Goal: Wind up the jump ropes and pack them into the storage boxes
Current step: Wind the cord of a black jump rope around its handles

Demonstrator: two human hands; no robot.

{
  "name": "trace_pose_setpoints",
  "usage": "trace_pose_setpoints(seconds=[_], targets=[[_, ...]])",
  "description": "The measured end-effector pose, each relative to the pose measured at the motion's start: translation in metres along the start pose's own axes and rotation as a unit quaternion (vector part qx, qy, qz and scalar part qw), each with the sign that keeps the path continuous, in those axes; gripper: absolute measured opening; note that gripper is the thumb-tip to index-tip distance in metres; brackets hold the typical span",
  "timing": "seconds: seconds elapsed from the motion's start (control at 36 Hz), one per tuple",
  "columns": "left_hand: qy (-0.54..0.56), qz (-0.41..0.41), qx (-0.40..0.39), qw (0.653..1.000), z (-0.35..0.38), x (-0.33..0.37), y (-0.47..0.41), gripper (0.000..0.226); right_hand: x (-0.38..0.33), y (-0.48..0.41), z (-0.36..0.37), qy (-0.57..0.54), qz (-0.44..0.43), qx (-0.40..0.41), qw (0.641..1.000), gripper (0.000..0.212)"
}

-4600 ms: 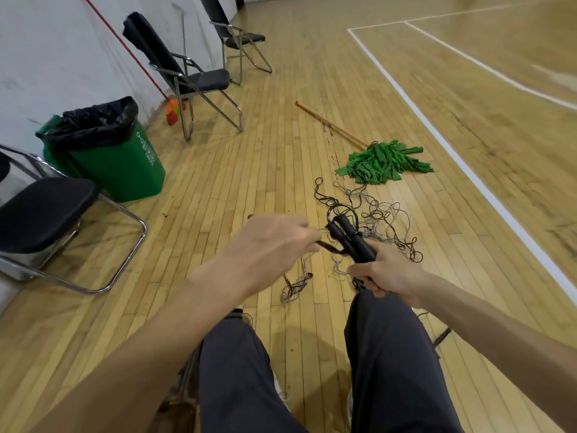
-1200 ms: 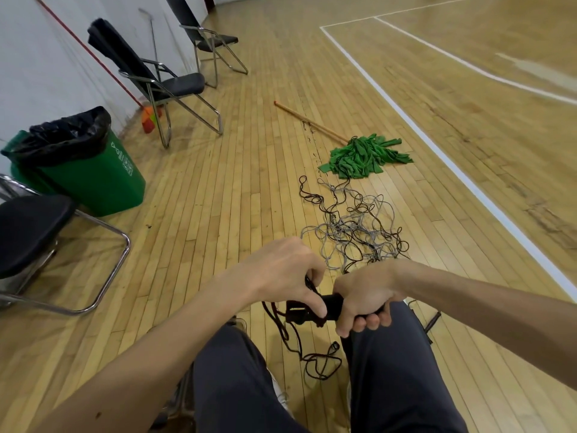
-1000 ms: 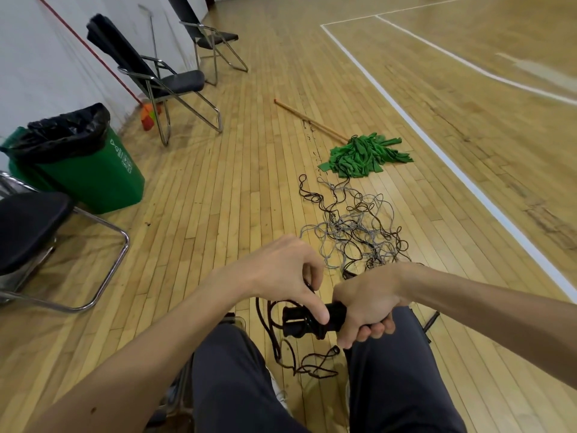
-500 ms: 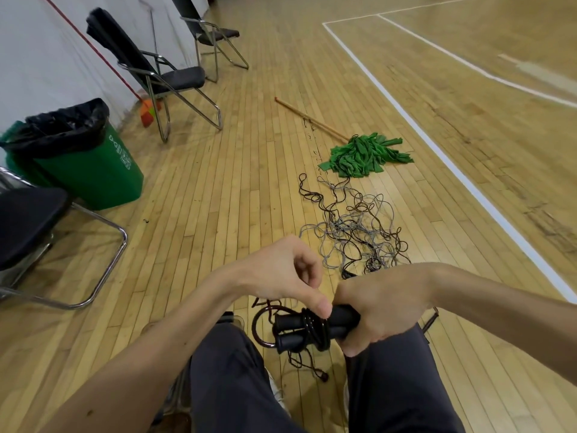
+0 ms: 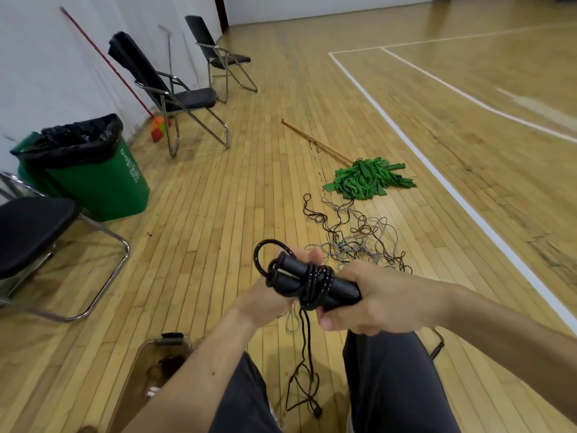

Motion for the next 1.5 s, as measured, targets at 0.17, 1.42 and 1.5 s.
trace_pose_setpoints(seconds=[0.17,1.42,1.5], targets=[[0.029,-0.032,0.021,0.999,0.019,0.018,0.003,0.031,-0.008,-0.008,0.001,-0.127,-0.024,0.035,0.991,0.035],[-0.583,-0.027,0.055,0.81,0.017,0.031,0.016,0.027,0.136,-0.047,-0.061,-0.182,0.19,0.24,0.934,0.011],[-0.666,-0.011,0.052,0.744,0.022,0.04,0.011,0.018,0.143,-0.048,-0.057,-0.187,0.199,0.223,0.936,0.012]])
Point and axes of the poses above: each hand's wrist, its own y-axis away from the middle knuckle, its own z-axis out of the palm, x = y × z, the point moved 8 cm from there along -y, towards the middle knuckle, and after that the axes turned 1 degree about -z, right-handed, at the moved point
